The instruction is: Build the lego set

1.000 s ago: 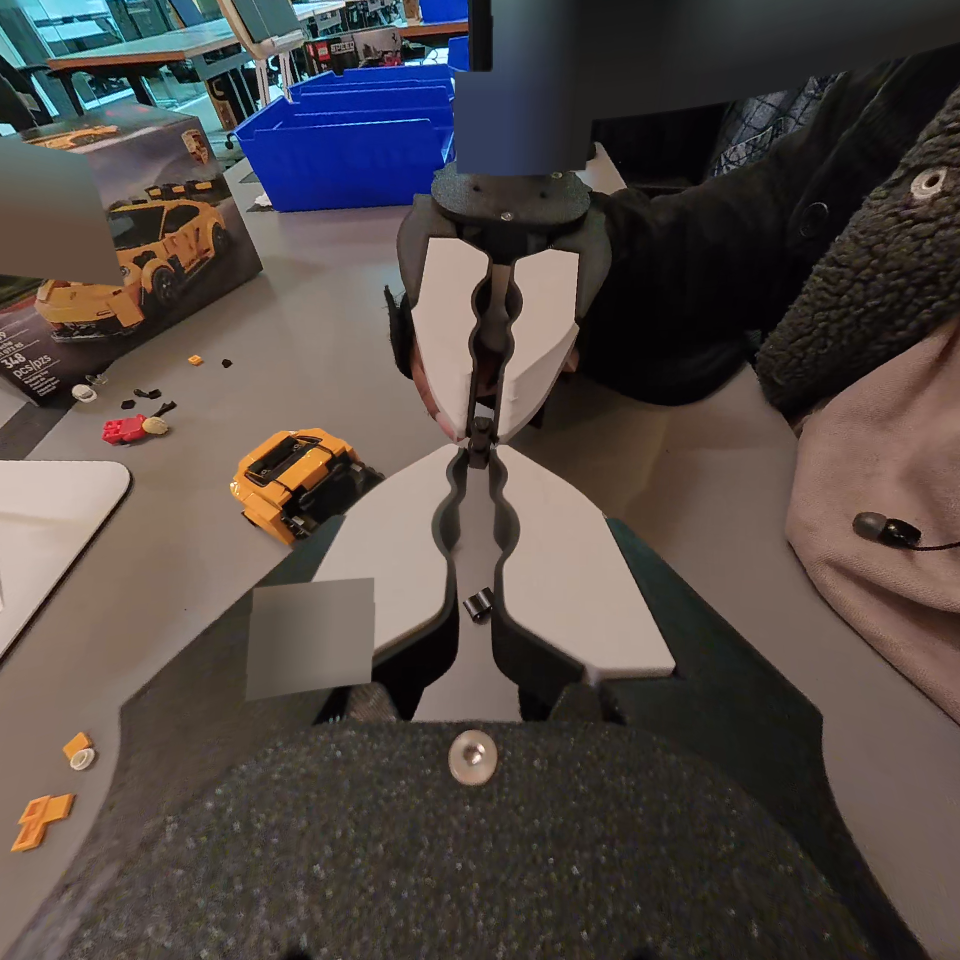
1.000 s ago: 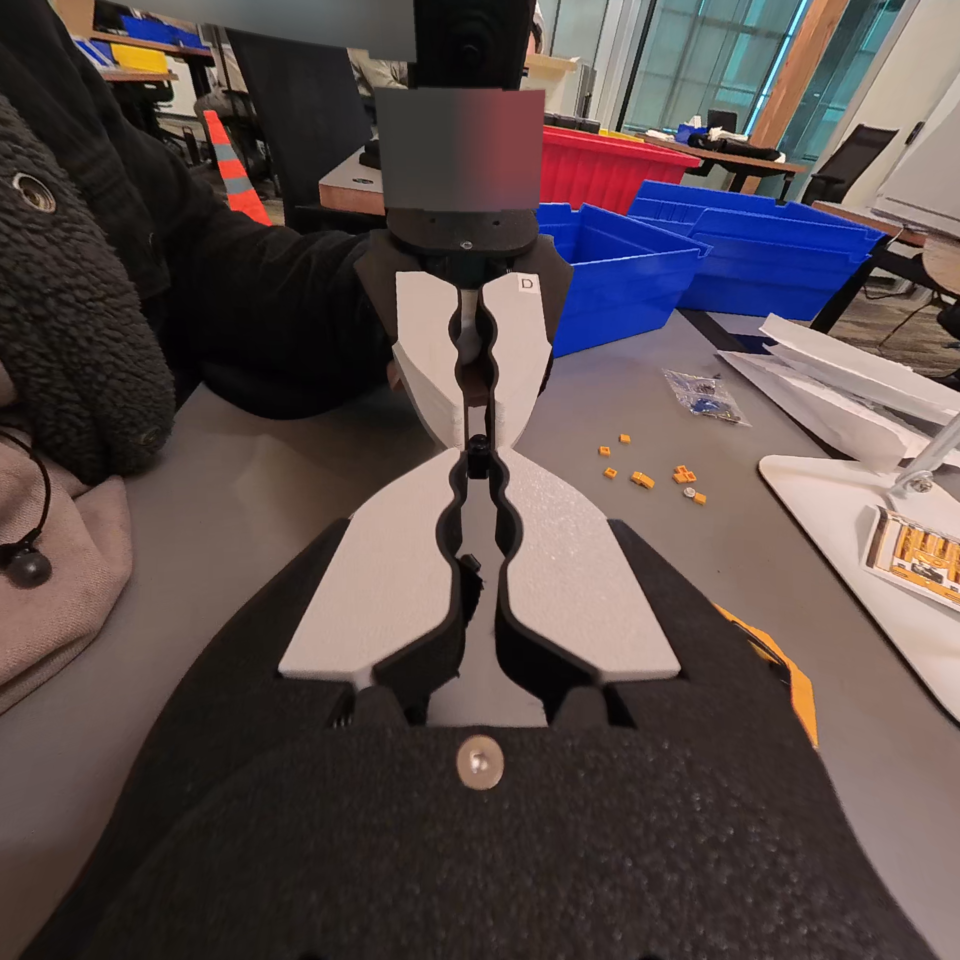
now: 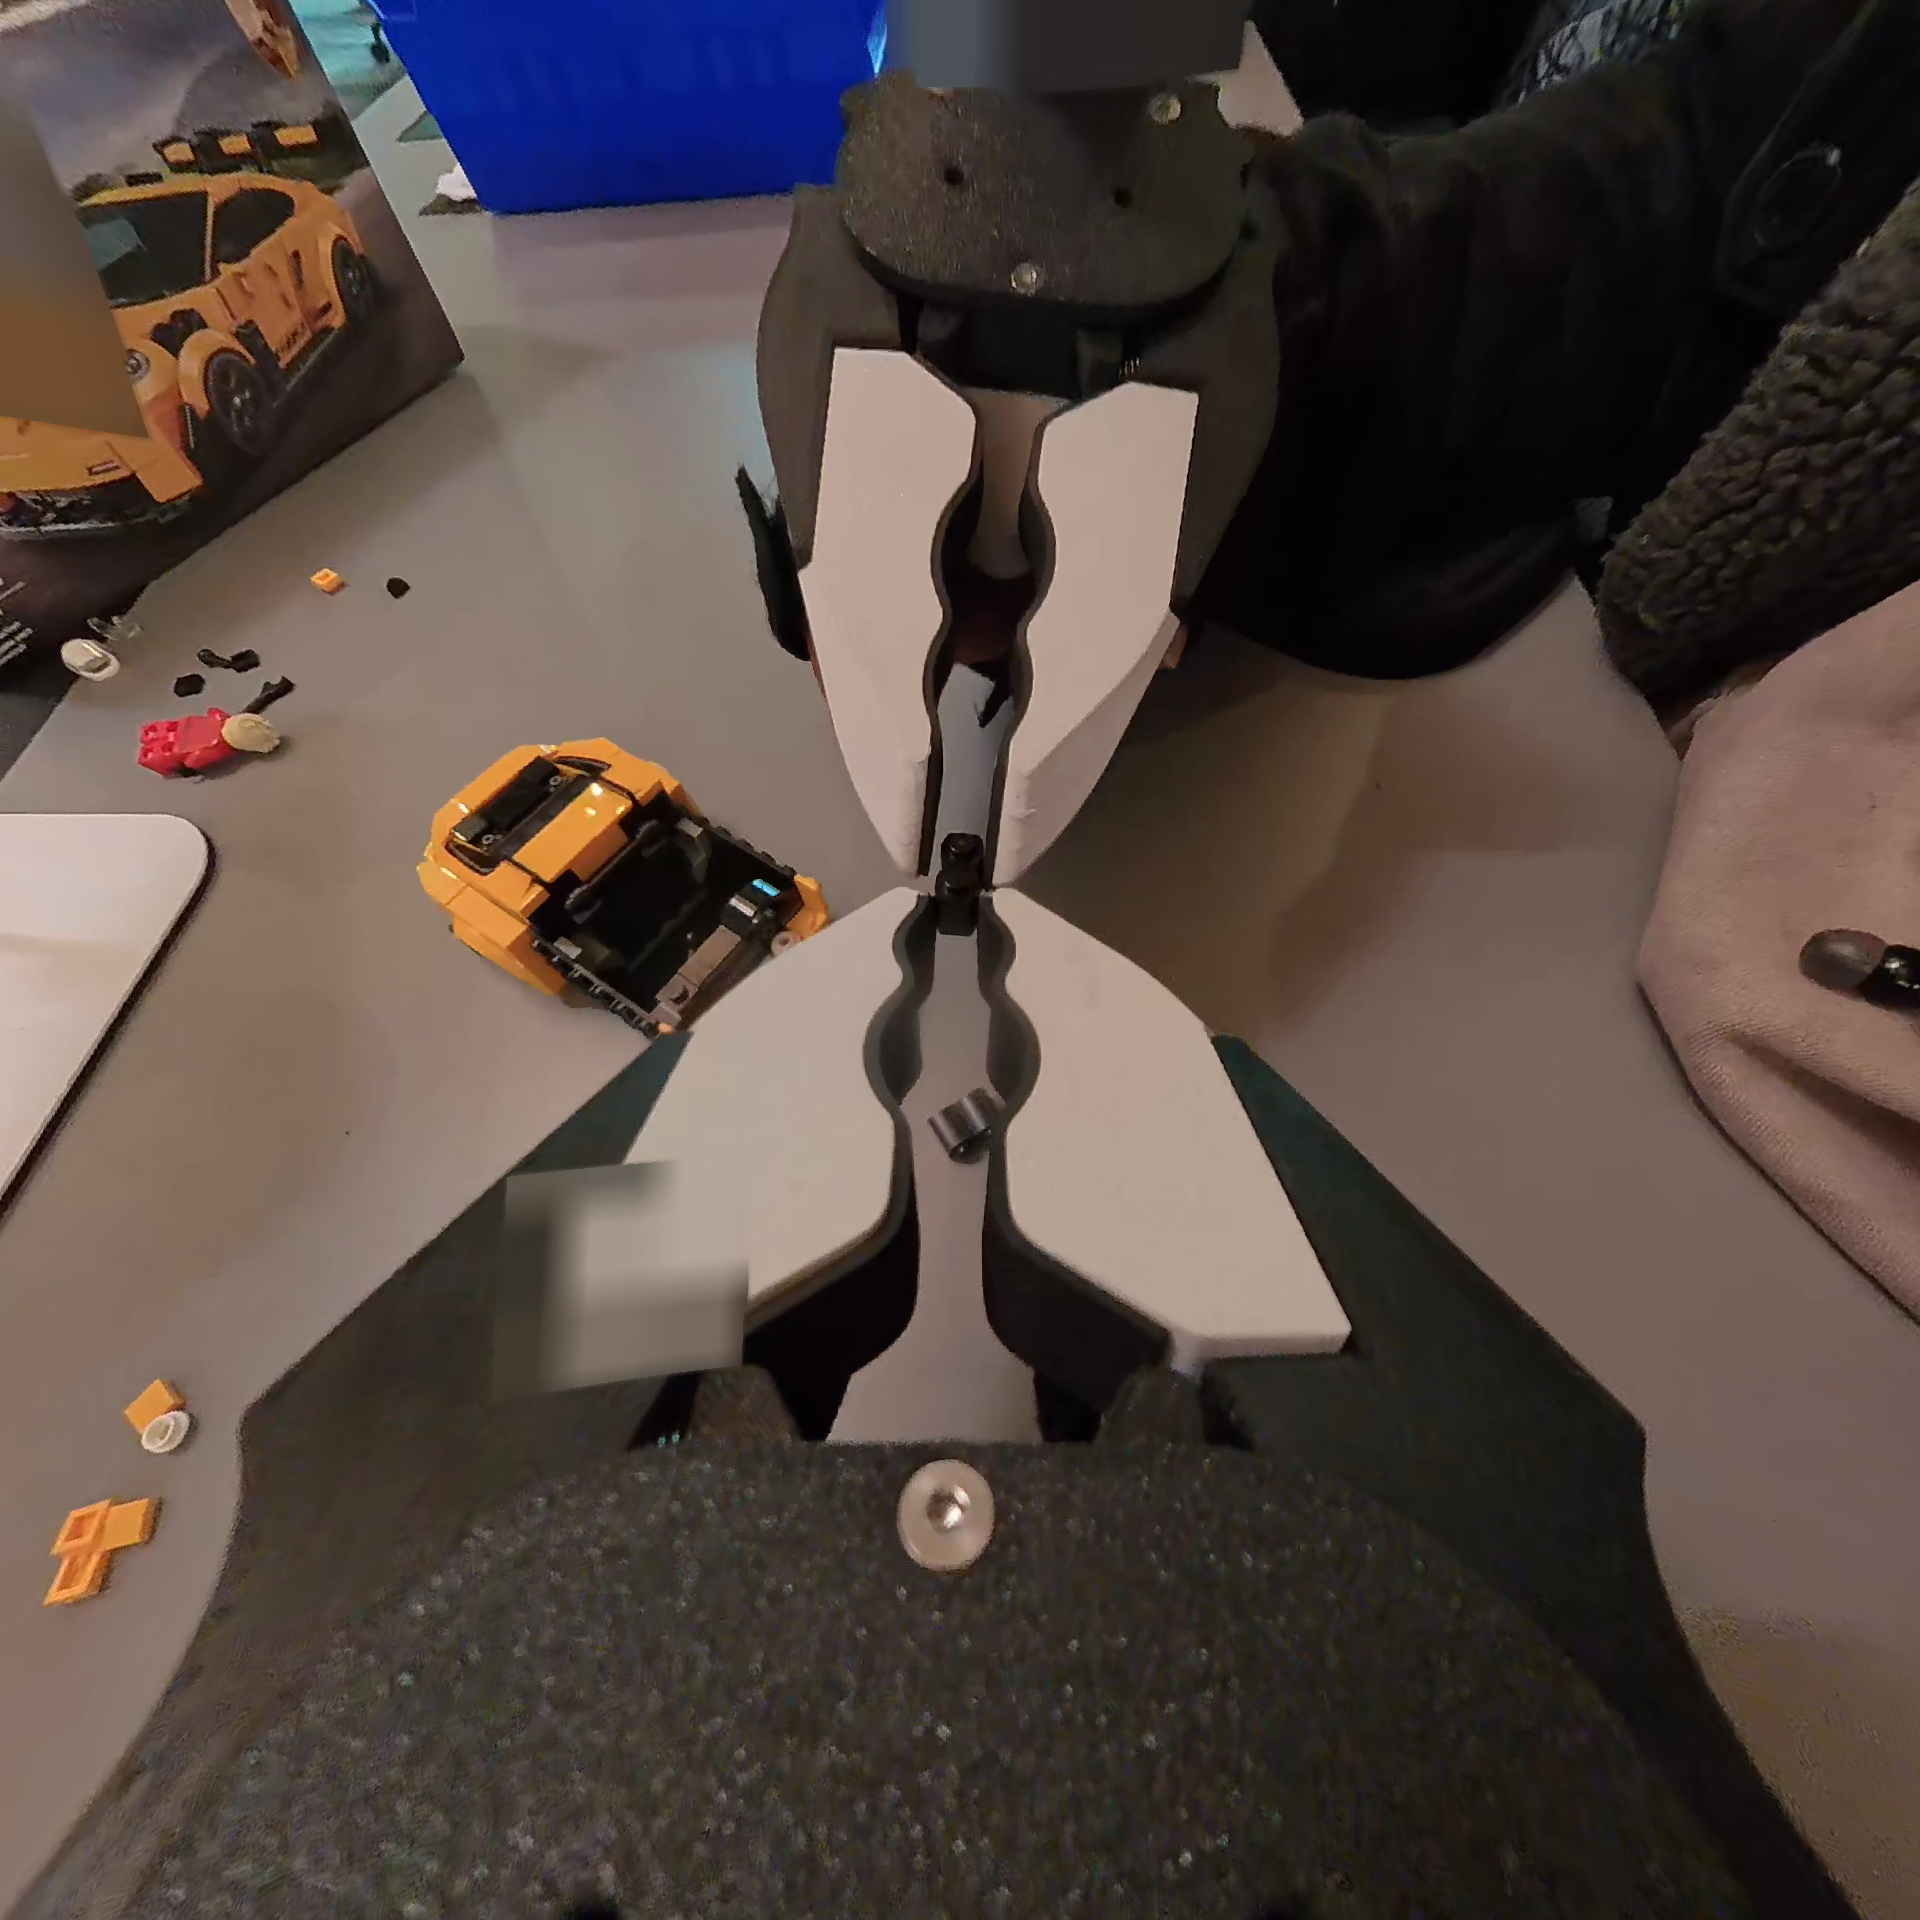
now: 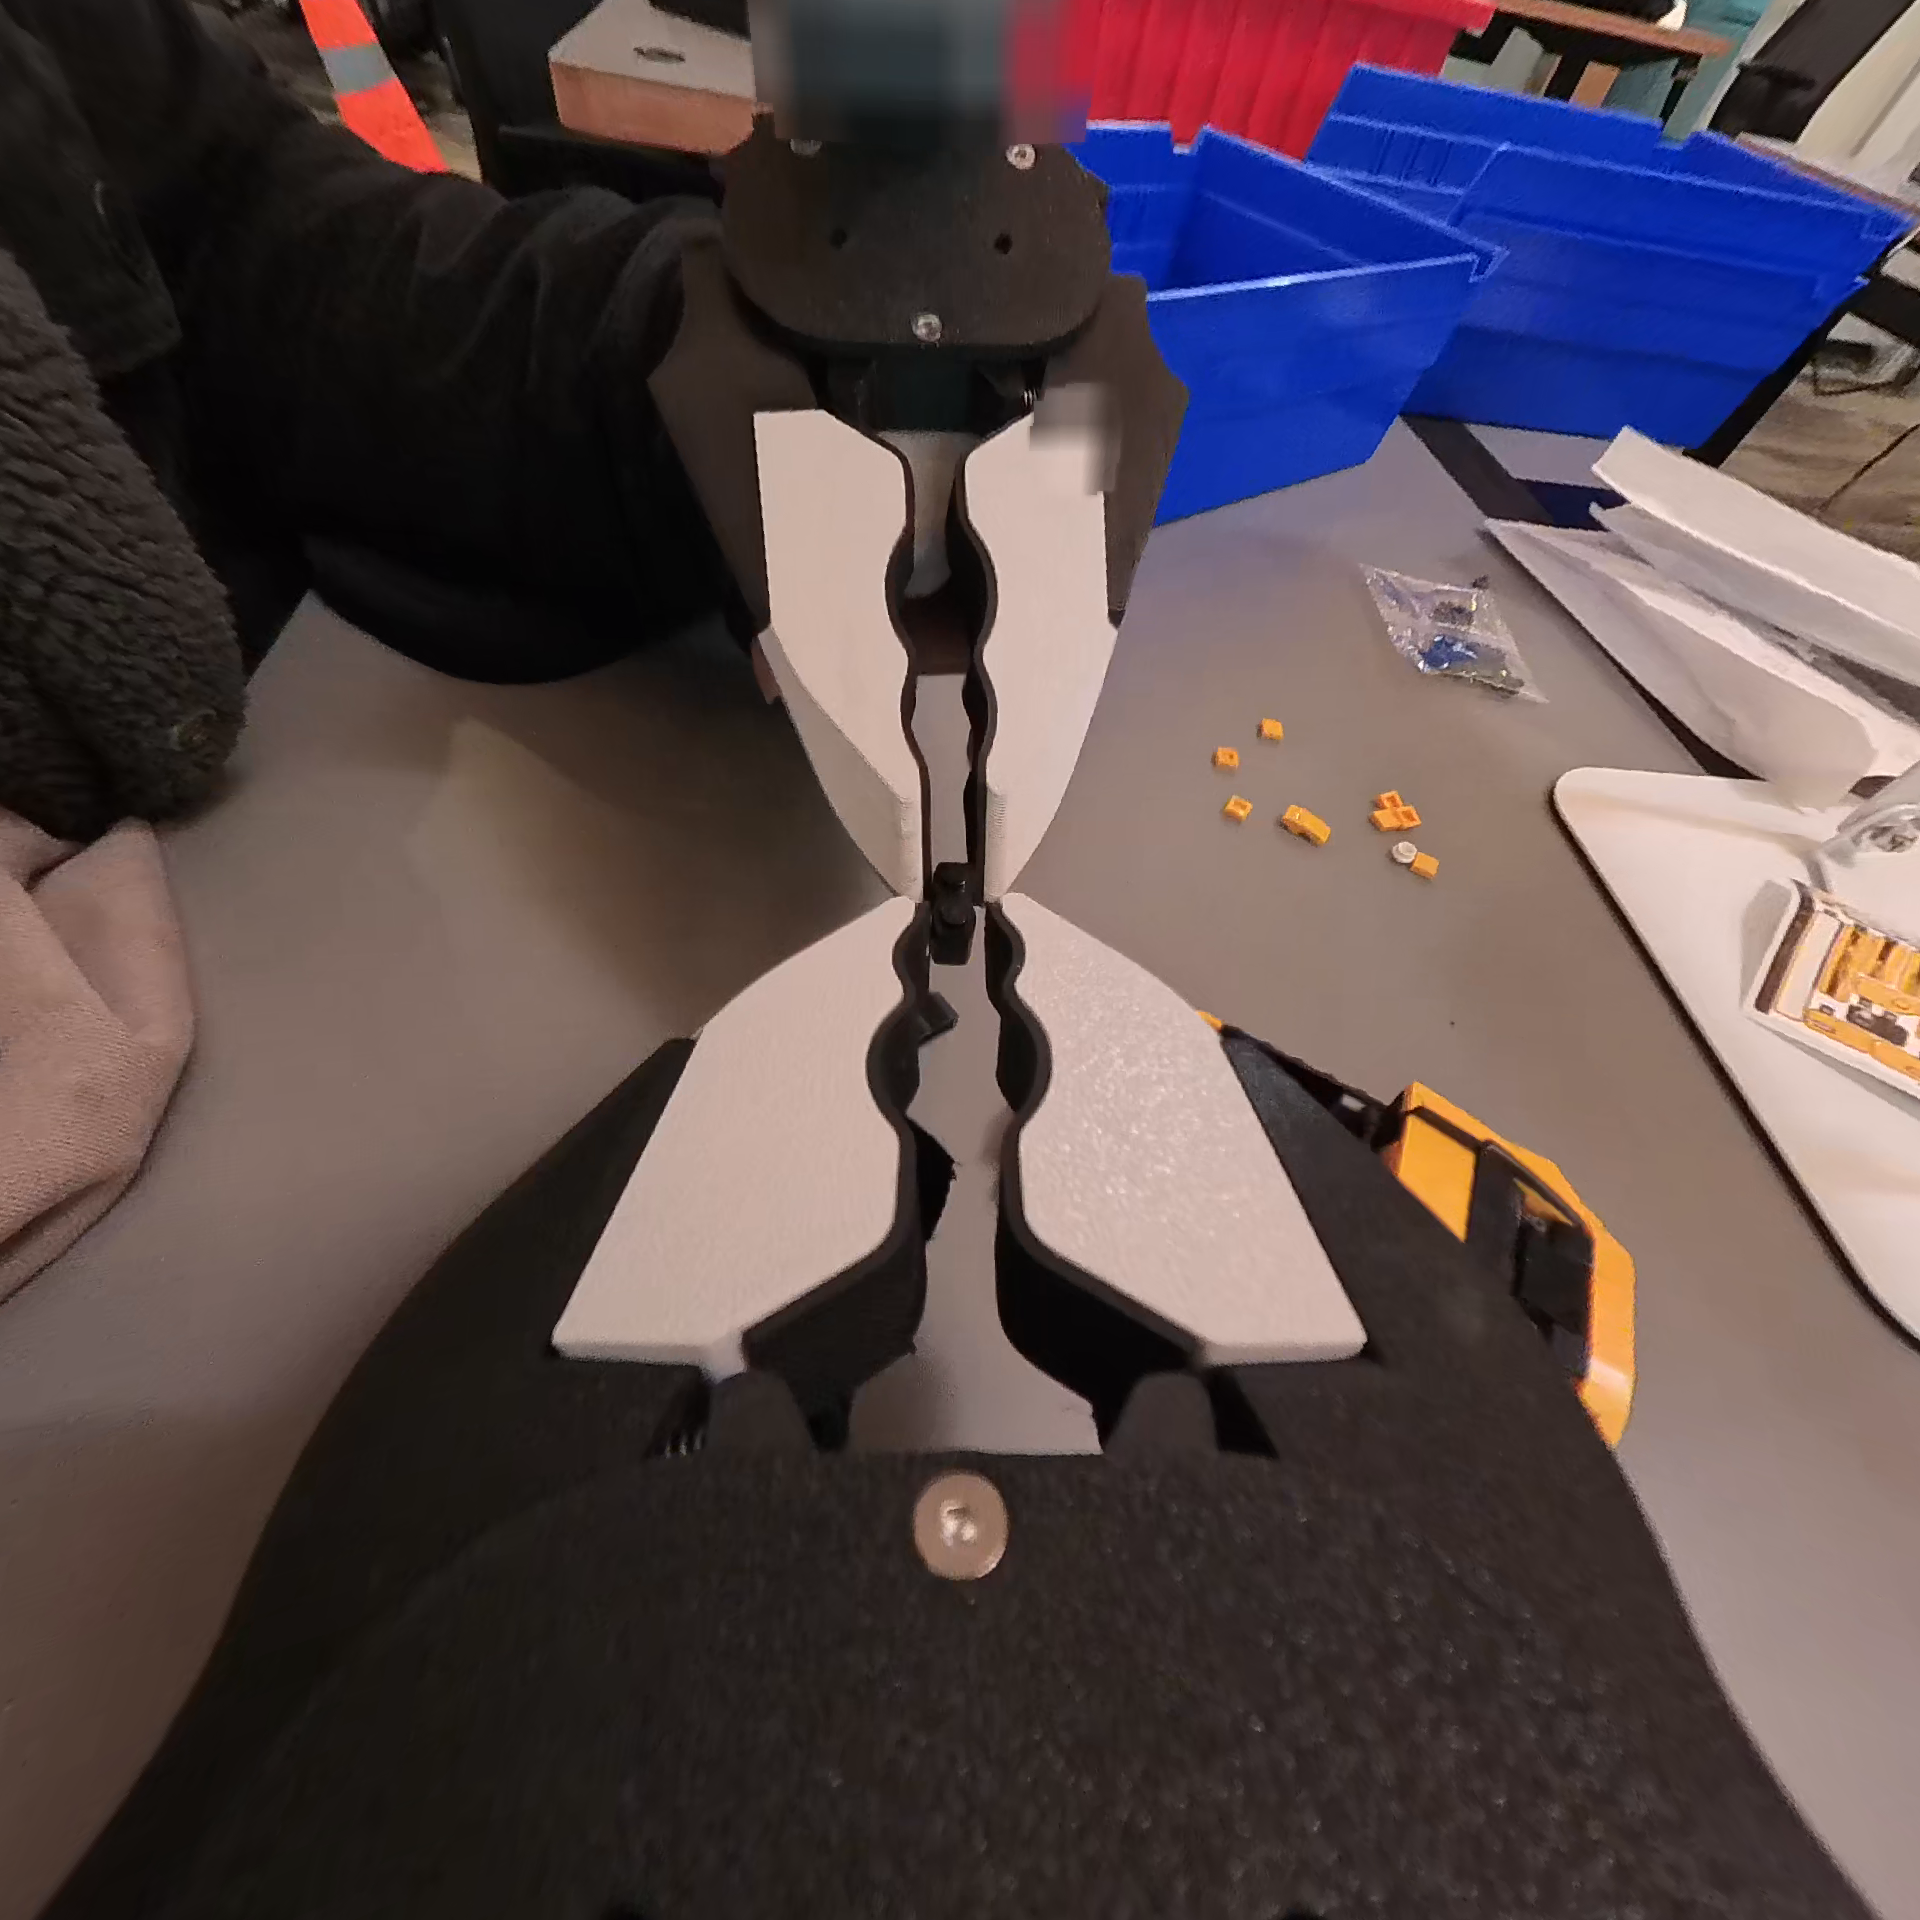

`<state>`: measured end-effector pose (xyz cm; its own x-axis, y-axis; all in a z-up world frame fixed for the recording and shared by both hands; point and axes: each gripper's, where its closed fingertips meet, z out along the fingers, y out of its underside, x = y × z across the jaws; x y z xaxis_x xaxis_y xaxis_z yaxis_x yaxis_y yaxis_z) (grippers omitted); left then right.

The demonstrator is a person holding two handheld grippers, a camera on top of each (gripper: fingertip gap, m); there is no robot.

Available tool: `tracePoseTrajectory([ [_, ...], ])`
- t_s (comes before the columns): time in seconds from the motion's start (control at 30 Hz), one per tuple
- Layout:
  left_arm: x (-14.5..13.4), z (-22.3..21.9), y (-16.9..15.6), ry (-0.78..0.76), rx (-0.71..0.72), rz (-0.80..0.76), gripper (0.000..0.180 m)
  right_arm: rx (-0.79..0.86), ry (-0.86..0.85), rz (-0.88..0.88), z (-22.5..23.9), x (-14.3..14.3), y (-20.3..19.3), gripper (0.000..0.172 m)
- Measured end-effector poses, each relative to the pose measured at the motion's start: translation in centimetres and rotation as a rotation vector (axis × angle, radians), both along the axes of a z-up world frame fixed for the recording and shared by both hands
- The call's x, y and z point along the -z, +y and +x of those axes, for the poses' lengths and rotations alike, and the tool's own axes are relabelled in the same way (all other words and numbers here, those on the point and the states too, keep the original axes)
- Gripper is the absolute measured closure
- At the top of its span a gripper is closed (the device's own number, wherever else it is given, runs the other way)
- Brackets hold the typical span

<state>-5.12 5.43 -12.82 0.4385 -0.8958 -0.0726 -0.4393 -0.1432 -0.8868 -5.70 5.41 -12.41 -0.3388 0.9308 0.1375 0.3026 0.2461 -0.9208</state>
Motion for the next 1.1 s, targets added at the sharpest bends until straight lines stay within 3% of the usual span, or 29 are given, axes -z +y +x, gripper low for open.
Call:
tracePoseTrajectory([
  [0.33,1.9,-0.8,1.2,0.072,-0.073,-0.028,0.173,0.110,-0.158,0.052,-0.4,2.2,1.2,0.164],
  [0.47,2.9,-3.1,3.2,0.096,-0.220,-0.074,0.161,0.273,-0.195,0.026,-0.6,2.4,3.8,0.164],
  [0.6,5.4,-3.6,3.2,0.146,-0.236,-0.193,0.147,0.372,-0.247,-0.014,-0.8,2.9,4.8,0.164],
  [0.8,7.1,-2.8,3.9,0.211,-0.267,-0.174,0.158,0.440,-0.329,0.011,-1.1,4.0,5.2,0.164],
  [1.1,7.2,-1.4,3.4,0.222,-0.237,-0.154,0.165,0.444,-0.416,0.058,-0.6,4.9,5.6,0.164],
])
